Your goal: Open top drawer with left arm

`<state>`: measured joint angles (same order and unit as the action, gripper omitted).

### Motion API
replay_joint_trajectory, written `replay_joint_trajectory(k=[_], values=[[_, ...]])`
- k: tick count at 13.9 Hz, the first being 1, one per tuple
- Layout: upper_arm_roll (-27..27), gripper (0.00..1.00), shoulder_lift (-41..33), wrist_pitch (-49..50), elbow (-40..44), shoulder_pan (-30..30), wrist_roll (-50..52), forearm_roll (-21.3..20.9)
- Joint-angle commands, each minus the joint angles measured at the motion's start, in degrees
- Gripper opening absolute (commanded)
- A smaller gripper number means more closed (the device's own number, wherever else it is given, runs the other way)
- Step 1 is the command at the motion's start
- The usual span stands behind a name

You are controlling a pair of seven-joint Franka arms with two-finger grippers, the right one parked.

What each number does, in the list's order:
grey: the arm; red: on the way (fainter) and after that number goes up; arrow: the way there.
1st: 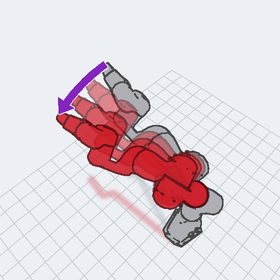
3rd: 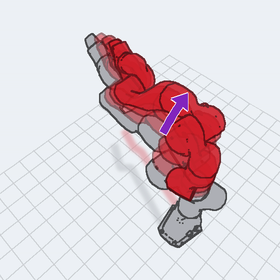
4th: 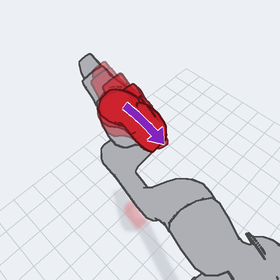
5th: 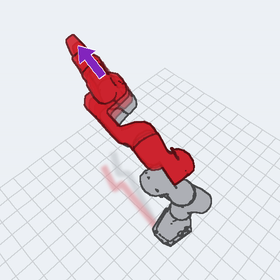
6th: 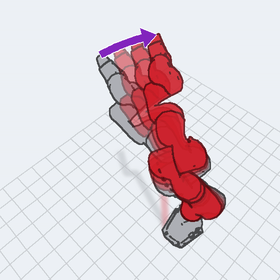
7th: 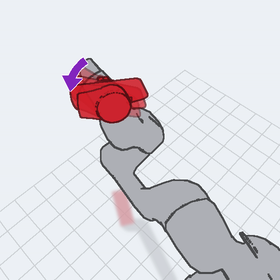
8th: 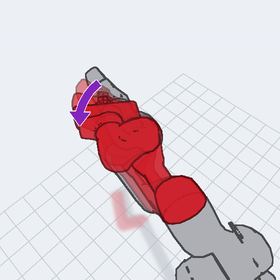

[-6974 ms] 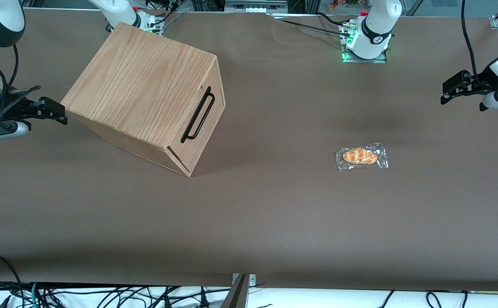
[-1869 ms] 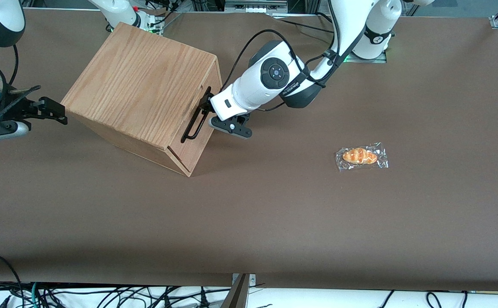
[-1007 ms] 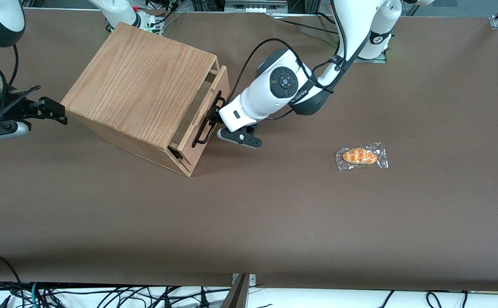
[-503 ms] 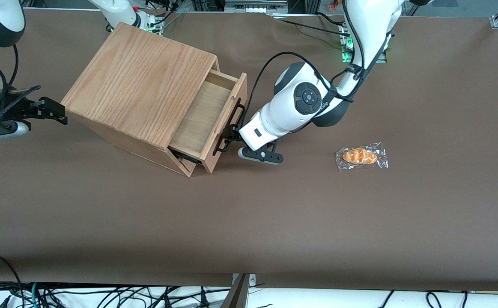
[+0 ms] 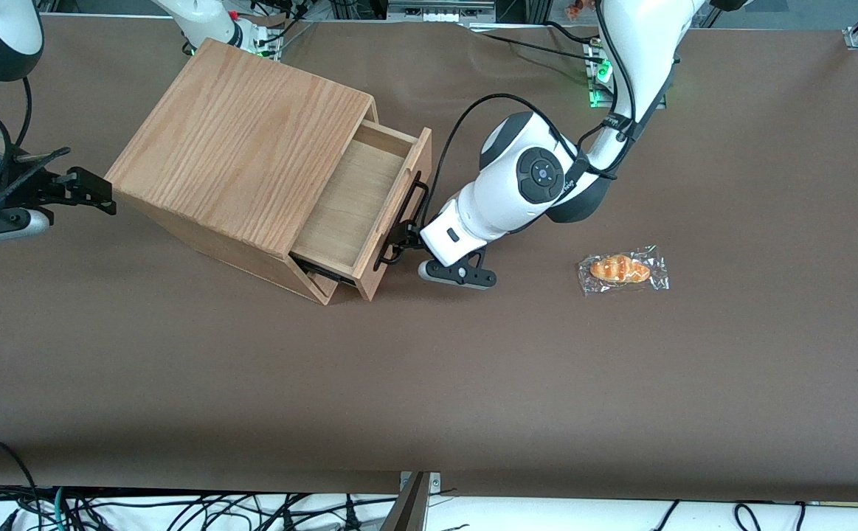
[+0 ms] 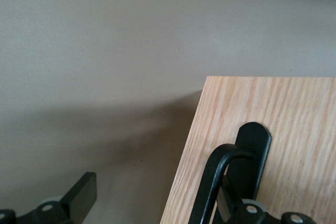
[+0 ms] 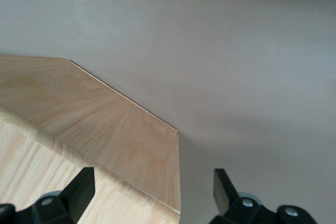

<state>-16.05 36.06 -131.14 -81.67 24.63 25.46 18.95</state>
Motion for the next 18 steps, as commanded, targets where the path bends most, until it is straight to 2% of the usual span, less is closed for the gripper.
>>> replay_joint_trajectory(k=[1, 6, 8, 10, 14, 15, 17, 18], values=[[0.49, 1.0, 0.42, 0.98, 1.16, -2.3, -0.85, -1.37], [-0.12, 1.0, -2.3, 7.47, 1.33, -4.06, -0.23, -0.32], [-0.04, 1.0, -3.18, 7.66, 1.77, -4.23, 0.99, 2.13], [0.23, 1.0, -3.27, 9.92, 3.87, -4.41, 1.17, 2.76], [0.49, 1.0, -4.14, 18.97, 5.82, -11.07, 1.0, 1.8], [0.76, 1.0, -4.76, 22.39, 5.73, -13.35, 0.65, 0.92], [0.58, 1.0, -6.08, 27.68, 5.73, -17.84, 0.3, -5.64], [0.58, 1.0, -6.35, 28.65, 5.64, -19.95, 0.03, -7.59]])
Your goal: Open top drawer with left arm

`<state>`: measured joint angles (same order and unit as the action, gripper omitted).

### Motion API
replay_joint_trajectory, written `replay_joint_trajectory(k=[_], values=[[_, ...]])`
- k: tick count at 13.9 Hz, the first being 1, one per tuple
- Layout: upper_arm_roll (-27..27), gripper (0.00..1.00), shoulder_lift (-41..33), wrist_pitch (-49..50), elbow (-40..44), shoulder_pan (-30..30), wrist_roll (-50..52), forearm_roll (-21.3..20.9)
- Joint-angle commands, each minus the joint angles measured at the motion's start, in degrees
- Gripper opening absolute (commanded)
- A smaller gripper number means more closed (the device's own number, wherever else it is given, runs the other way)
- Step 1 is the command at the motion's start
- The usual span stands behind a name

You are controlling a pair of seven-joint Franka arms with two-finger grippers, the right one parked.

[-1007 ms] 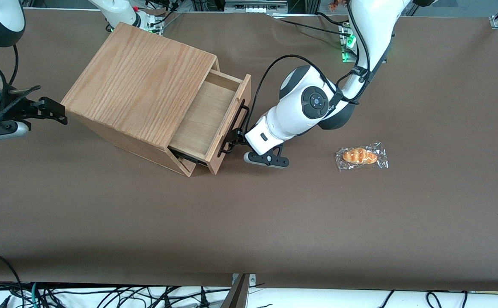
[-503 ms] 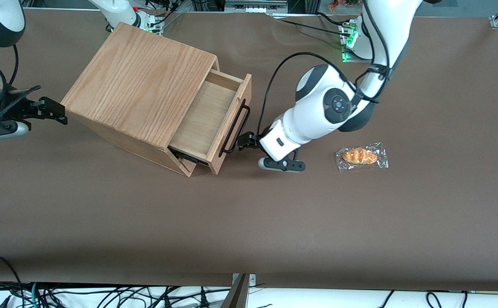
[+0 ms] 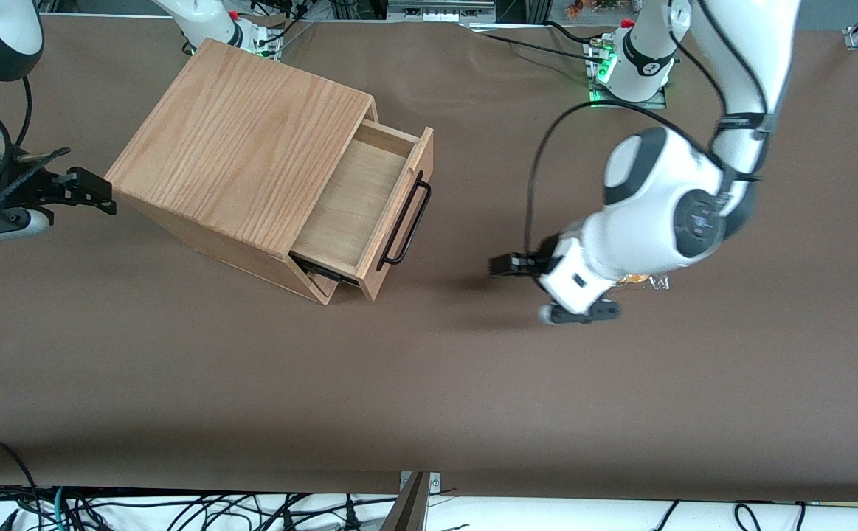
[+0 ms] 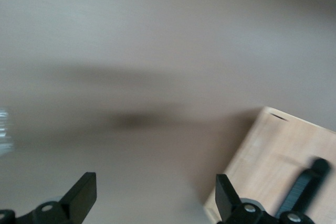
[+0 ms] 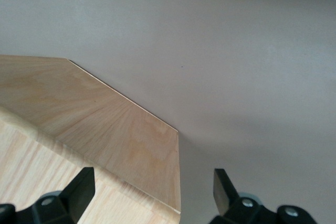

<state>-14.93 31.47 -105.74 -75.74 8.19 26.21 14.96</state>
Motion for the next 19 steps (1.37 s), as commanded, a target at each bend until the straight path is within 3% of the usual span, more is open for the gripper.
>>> replay_joint_trajectory(k=[1, 2, 4, 5, 11, 16, 19], values=[[-0.8, 1.0, -2.2, 4.12, 0.15, -5.19, -0.72, -4.15], [-0.63, 1.0, -2.9, 4.66, -0.63, -5.81, -0.98, -4.85], [-0.36, 1.0, -3.35, 7.98, -0.64, -6.61, -3.25, -11.58], [-0.71, 1.0, -3.43, 8.61, -0.37, -9.22, -5.35, -12.67], [0.42, 1.0, -7.2, 11.34, -2.46, -18.47, -26.08, -13.29], [13.23, 1.0, -19.85, 10.64, -13.71, -13.31, -35.15, -13.47], [14.75, 1.0, -28.19, 10.99, -17.94, -12.24, -39.74, -13.47]])
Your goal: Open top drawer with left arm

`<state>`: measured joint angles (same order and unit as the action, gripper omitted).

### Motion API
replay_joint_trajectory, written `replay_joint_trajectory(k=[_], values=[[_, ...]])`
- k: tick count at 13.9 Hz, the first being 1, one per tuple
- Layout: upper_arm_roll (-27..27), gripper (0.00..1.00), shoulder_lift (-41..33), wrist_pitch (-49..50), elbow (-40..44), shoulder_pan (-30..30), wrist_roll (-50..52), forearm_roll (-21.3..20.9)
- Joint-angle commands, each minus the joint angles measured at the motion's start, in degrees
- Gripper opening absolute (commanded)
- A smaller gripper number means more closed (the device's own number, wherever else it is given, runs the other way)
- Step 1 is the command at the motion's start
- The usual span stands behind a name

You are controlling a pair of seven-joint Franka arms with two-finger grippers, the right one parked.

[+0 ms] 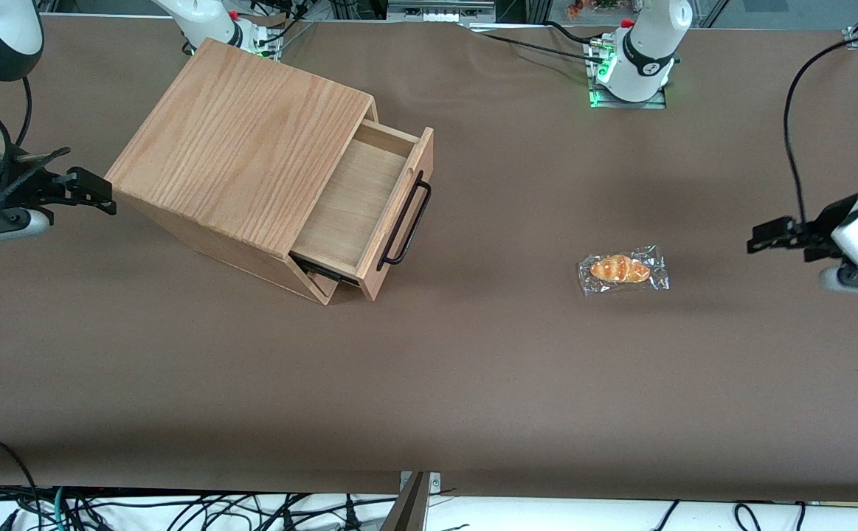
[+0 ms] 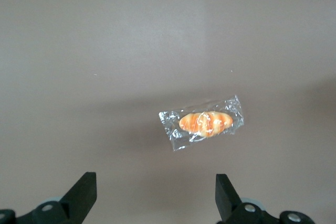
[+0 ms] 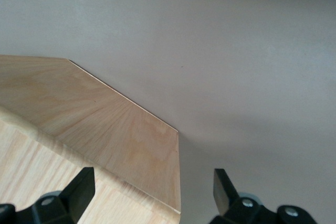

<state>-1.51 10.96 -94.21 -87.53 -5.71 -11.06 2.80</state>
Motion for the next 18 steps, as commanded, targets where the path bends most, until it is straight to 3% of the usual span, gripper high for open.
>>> replay_joint_trajectory(k=[1, 5, 18], values=[[1.33, 1.0, -9.45, 0.33, -6.42, 2.8, -2.47, -1.3], [1.24, 1.0, -13.24, 4.72, -7.3, 6.05, -1.25, -0.95], [0.8, 1.0, -10.69, 1.22, -6.6, 5.88, -0.89, -1.39]])
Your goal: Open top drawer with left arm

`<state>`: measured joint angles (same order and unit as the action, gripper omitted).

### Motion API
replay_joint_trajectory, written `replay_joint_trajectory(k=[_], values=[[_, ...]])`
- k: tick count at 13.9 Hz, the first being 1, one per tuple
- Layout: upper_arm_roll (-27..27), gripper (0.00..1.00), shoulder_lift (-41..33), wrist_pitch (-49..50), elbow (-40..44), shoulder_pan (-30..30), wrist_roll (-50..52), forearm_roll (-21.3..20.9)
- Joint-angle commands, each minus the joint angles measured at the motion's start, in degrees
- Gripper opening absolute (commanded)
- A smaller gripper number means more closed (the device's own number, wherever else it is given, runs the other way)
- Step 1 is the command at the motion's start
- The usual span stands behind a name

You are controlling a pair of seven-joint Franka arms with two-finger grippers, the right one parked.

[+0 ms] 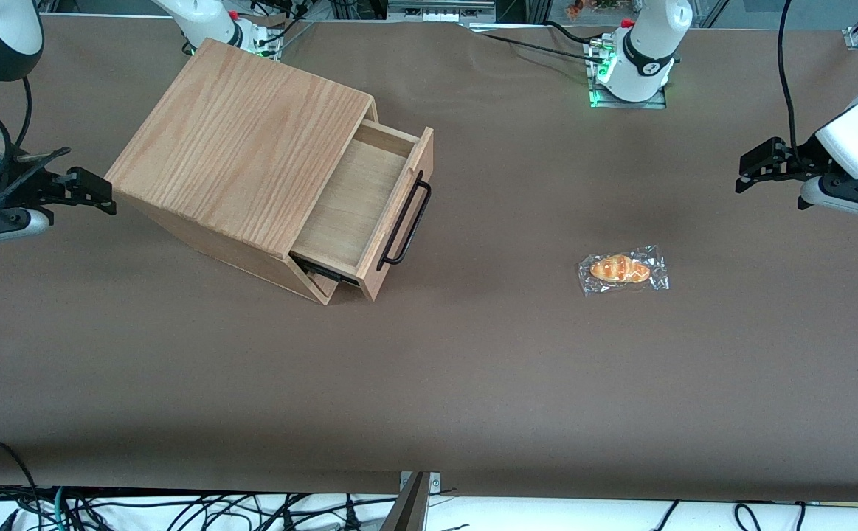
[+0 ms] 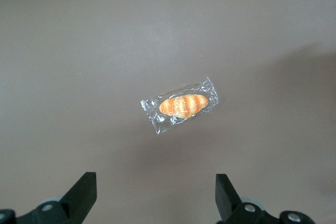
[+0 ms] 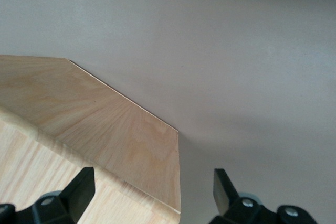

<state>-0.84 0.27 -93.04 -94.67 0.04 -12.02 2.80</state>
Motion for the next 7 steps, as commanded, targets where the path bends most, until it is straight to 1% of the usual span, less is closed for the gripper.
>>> replay_joint_trajectory(k=[1, 6, 7], values=[[0.14, 1.0, -0.09, 0.06, 0.54, 0.05, 0.07, -1.48], [0.14, 1.0, 0.0, -0.03, 0.54, -0.04, -0.02, -1.65], [0.05, 1.0, 0.0, -0.03, 0.54, -0.12, -0.02, -2.87]])
